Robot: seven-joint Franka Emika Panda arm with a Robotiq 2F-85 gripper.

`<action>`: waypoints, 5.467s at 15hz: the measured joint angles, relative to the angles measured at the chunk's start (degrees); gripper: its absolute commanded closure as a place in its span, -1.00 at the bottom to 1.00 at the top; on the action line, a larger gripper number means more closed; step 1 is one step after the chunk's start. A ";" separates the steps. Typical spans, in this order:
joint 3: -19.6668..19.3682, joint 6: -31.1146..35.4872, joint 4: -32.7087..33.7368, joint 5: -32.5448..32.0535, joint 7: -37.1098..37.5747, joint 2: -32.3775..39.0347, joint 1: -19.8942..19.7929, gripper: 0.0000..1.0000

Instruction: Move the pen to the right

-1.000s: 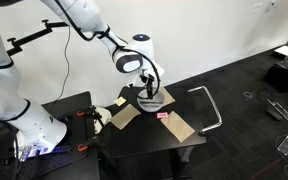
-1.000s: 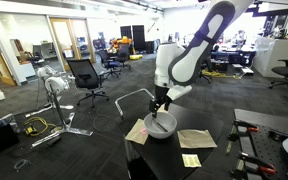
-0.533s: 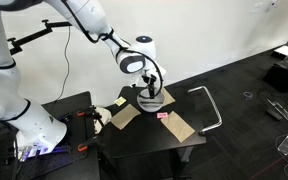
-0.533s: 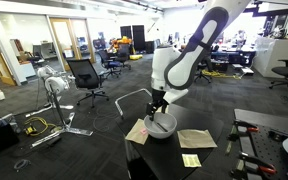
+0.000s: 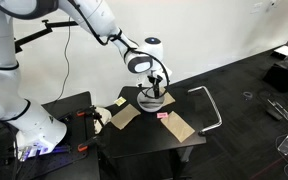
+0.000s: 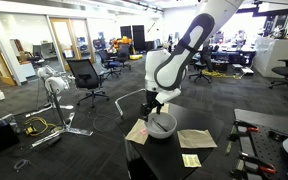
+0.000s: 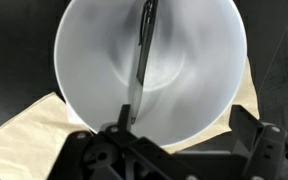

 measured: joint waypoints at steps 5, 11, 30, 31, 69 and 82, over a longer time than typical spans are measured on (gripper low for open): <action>0.08 -2.71 1.44 2.65 -0.96 0.51 -0.14 -1.00; 0.52 -3.18 1.12 5.08 -2.31 0.50 -1.27 -1.00; -0.79 -4.45 1.21 5.03 -2.32 5.65 -1.80 0.32; -0.79 -4.45 1.31 5.03 -2.32 5.85 -1.74 0.45; -11.62 -3.86 -16.20 1.27 11.89 -16.22 -4.65 0.95; -6.57 4.54 -13.19 14.88 -2.20 -4.79 -11.75 0.95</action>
